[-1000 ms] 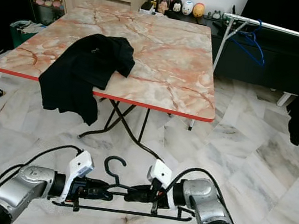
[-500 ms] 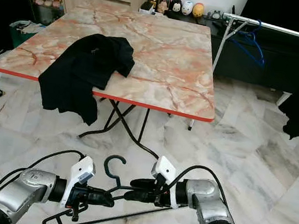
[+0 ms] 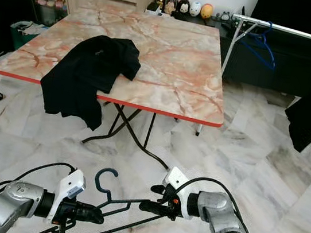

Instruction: Hang hanger

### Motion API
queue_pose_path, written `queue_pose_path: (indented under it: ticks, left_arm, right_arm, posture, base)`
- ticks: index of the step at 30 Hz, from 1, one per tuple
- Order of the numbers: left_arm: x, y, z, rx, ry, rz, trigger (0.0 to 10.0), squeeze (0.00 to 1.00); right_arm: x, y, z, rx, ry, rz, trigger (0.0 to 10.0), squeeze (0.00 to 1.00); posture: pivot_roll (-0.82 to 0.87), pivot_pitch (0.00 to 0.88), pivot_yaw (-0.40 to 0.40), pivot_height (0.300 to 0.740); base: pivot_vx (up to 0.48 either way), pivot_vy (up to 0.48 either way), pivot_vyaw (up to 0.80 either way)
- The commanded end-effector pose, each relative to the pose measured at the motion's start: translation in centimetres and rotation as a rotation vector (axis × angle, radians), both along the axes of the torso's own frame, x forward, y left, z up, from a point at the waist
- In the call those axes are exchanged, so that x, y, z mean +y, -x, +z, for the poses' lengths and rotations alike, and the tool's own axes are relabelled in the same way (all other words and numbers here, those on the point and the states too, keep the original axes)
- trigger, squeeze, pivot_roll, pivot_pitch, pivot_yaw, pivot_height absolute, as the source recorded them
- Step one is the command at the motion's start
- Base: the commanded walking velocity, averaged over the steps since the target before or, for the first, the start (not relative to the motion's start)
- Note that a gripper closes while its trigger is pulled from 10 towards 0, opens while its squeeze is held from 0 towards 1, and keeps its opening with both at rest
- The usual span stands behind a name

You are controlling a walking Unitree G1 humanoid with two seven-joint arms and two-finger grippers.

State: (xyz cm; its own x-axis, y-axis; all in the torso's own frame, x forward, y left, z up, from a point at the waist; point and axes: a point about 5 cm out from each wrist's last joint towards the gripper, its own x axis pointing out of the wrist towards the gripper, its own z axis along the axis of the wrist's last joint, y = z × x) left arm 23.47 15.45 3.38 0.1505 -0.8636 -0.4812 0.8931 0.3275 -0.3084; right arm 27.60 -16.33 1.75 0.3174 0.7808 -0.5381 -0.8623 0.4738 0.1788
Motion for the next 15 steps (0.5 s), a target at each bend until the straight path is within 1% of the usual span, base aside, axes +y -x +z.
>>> queue_pose_path:
  ticks: [1, 2, 4, 5, 6, 7, 9, 10, 11, 12, 13, 15]
  left_arm:
    - [0.3, 0.2, -0.1, -0.001, -0.033, -0.023, 0.0, 0.0]
    - [0.5, 0.3, -0.3, 0.0, -0.049, -0.023, 0.0, 0.0]
    - [1.2, 0.4, -0.9, -0.005, -0.097, -0.002, 0.0, 0.0]
    - [1.5, 0.4, -1.2, -0.007, -0.112, 0.017, 0.0, 0.0]
    - [1.5, 0.4, -1.2, -0.007, -0.112, 0.017, 0.0, 0.0]
    - [1.8, 0.4, -1.7, -0.009, -0.135, 0.046, 0.0, 0.0]
    - [2.2, 0.6, -2.3, -0.001, -0.169, 0.055, 0.0, 0.0]
    - [2.3, 1.0, -2.7, -0.001, -0.191, 0.033, 0.0, 0.0]
    - [2.3, 1.1, -2.8, -0.005, -0.196, 0.023, 0.0, 0.0]
    - [2.2, 1.5, -2.9, 0.014, -0.187, 0.009, 0.0, 0.0]
    - [2.2, 1.6, -3.0, 0.022, -0.184, 0.01, 0.0, 0.0]
    - [2.4, 1.6, -3.4, 0.024, -0.209, 0.034, 0.0, 0.0]
  right_arm:
    - [-0.6, -0.6, 0.2, -0.035, 0.027, -0.059, 10.0, 0.0]
    - [-0.7, -0.8, 0.2, -0.056, 0.036, -0.097, 10.0, 0.0]
    - [-1.4, -1.7, 0.4, -0.133, 0.062, -0.235, 10.0, 0.0]
    - [-1.7, -2.0, 0.5, -0.152, 0.065, -0.3, 10.0, 0.0]
    - [-1.7, -2.0, 0.5, -0.152, 0.065, -0.3, 10.0, 0.0]
    - [-1.9, -2.4, 0.6, -0.168, 0.055, -0.373, 10.0, 0.0]
    - [-1.8, -2.5, 0.7, -0.168, 0.018, -0.409, 10.0, 0.0]
    - [-1.7, -2.4, 0.6, -0.158, -0.014, -0.424, 10.0, 0.0]
    - [-1.6, -2.4, 0.6, -0.155, -0.024, -0.428, 10.0, 0.0]
    - [-1.4, -2.3, 0.4, -0.151, -0.029, -0.433, 10.0, 0.0]
    - [-1.4, -2.2, 0.3, -0.148, -0.028, -0.435, 10.0, 0.0]
    - [-1.3, -1.9, -0.2, -0.138, -0.01, -0.446, 10.0, 0.0]
  posture:
    - [0.05, 0.0, -0.069, 0.74]
    - [0.05, 0.0, -0.068, 0.74]
    - [0.05, 0.0, -0.067, 0.74]
    - [0.05, 0.0, -0.066, 0.74]
    - [0.05, 0.0, -0.066, 0.74]
    - [0.05, 0.0, -0.065, 0.74]
    - [0.05, 0.0, -0.064, 0.74]
    - [0.05, 0.0, -0.064, 0.74]
    - [0.05, 0.0, -0.064, 0.74]
    - [0.05, 0.0, -0.064, 0.74]
    - [0.05, 0.0, -0.063, 0.74]
    - [0.05, 0.0, -0.062, 0.74]
  base:
    - [0.0, 0.0, 0.0]
    - [0.0, 0.0, 0.0]
    - [0.0, 0.0, 0.0]
    - [0.0, 0.0, 0.0]
    - [0.0, 0.0, 0.0]
    - [0.0, 0.0, 0.0]
    - [0.0, 0.0, 0.0]
    - [0.0, 0.0, 0.0]
    - [0.0, 0.0, 0.0]
    - [0.0, 0.0, 0.0]
    - [0.0, 0.0, 0.0]
    - [0.0, 0.0, 0.0]
